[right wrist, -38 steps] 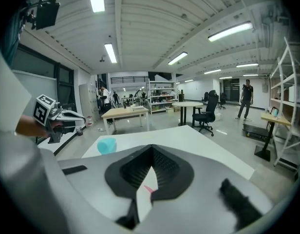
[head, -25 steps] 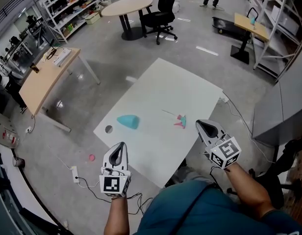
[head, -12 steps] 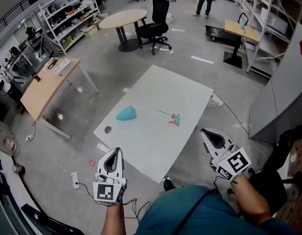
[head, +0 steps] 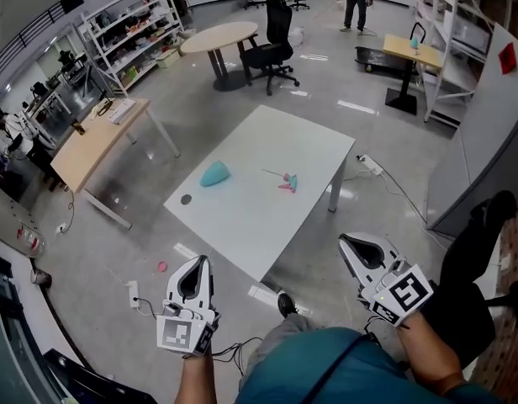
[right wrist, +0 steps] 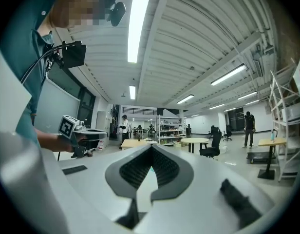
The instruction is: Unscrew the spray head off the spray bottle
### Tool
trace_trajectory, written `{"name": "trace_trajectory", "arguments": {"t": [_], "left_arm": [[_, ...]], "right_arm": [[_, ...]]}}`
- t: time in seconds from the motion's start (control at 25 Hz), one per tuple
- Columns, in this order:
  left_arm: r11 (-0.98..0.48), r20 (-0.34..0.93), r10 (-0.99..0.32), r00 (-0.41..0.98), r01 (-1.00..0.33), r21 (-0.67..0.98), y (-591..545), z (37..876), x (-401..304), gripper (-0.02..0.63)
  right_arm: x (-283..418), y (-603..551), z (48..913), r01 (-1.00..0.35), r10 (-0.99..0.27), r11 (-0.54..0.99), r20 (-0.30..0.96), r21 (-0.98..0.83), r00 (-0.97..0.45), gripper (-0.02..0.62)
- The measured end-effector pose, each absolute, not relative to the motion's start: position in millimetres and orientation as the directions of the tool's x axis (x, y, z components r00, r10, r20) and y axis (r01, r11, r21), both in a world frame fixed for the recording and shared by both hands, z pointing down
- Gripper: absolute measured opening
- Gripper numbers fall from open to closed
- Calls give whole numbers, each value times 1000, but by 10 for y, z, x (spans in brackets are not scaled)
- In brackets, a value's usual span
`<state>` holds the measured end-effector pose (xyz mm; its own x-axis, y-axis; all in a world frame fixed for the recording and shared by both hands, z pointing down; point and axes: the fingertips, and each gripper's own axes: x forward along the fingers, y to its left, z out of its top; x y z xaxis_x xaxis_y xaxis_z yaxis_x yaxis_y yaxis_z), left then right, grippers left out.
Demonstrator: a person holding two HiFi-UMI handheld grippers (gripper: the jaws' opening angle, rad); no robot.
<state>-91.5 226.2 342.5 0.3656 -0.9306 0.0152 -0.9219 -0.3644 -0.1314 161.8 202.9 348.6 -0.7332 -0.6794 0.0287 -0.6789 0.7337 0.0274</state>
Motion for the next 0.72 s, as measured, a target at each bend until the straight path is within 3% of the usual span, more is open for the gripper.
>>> {"name": "trace_trajectory", "arguments": {"t": [0.28, 0.72], "left_arm": [[-369, 21, -929, 370, -921, -124, 3422, 3275, -427, 5], [-358, 2, -932, 362, -922, -147, 4547, 3064, -388, 5]], "right_arm": [[1899, 3155, 3417, -642, -643, 766, 43, 24, -765, 1], [1832, 4186, 3352, -605, -604, 796, 62, -8, -795, 2]]}}
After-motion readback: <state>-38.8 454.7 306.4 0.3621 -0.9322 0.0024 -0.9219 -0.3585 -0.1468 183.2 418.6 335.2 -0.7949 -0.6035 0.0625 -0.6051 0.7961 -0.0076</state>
